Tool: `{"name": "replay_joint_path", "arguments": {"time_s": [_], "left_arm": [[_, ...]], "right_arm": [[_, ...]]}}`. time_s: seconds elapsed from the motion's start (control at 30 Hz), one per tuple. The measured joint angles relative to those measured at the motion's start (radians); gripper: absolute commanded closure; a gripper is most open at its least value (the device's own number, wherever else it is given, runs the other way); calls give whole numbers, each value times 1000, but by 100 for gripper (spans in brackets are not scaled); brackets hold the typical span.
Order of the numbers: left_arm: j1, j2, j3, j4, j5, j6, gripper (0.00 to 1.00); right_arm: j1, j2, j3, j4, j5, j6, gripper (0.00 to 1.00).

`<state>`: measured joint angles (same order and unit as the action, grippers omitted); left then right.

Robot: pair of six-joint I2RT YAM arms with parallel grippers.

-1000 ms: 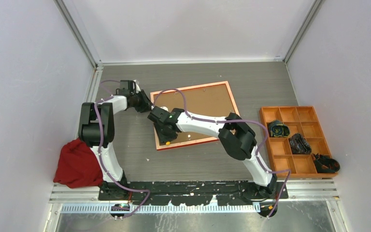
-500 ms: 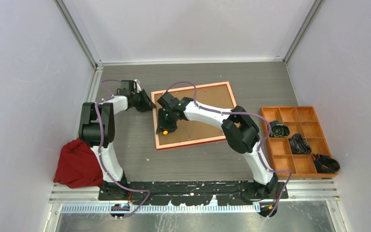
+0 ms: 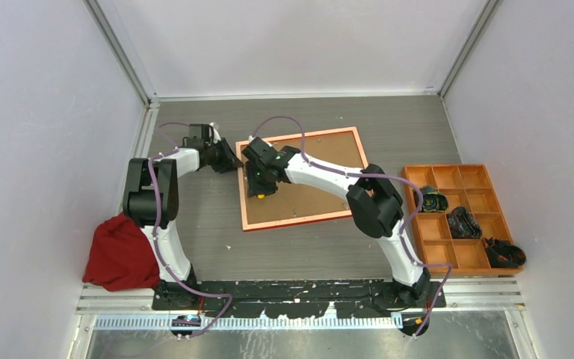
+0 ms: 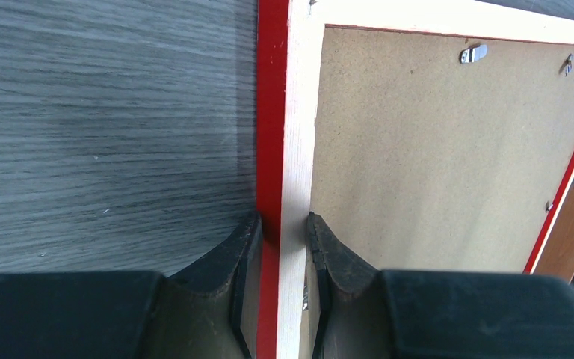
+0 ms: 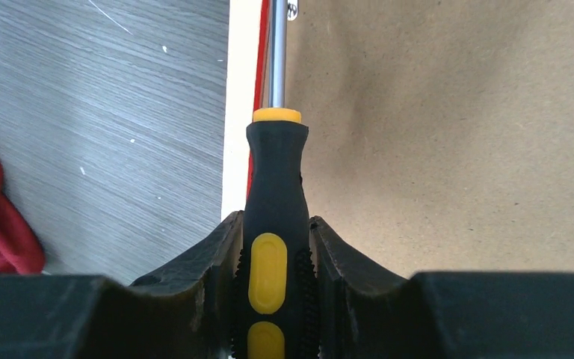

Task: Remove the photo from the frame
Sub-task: Release the photo frame item from the photo frame, then place the screwdriver at the center of the board.

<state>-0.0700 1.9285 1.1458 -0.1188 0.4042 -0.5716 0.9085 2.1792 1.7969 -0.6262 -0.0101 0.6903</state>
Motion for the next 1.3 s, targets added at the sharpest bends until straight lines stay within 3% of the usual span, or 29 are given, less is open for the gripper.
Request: {"name": "replay_joint_path", "arguments": {"time_s": [0.5,1.3], "left_arm": [[0,2,0,-7,26,5,100],[8,8,0,-5,50,5,100]], "right_arm": [[-88,-223,-145,118,-185,-165,99],[-119,-230,-376,220,-199,-238,100]]}}
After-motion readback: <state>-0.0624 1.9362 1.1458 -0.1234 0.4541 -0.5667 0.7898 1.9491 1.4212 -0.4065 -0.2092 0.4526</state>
